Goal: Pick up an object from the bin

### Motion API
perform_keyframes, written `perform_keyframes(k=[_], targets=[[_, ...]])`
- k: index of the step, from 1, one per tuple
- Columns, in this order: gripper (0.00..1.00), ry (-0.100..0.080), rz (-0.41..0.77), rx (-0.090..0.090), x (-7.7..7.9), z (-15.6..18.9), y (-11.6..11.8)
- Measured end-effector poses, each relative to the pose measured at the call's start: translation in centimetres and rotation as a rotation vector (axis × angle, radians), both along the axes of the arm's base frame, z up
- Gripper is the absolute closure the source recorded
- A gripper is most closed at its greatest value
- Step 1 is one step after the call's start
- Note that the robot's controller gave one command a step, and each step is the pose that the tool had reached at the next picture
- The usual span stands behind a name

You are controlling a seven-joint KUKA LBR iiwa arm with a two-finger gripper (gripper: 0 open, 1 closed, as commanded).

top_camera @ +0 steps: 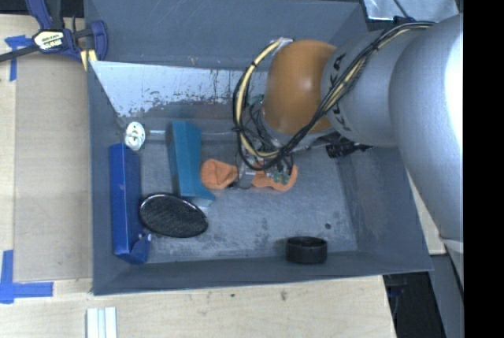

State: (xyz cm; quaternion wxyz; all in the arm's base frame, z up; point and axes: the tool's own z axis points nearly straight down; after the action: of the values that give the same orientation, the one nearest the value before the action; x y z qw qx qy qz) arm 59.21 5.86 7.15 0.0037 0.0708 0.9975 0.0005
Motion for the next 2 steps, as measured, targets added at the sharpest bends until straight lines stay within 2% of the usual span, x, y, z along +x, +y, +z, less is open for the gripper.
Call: perform_keyframes(k=[2], targets=[[1.0,0.0,0.0,0.0,0.0,0.0,0.0]])
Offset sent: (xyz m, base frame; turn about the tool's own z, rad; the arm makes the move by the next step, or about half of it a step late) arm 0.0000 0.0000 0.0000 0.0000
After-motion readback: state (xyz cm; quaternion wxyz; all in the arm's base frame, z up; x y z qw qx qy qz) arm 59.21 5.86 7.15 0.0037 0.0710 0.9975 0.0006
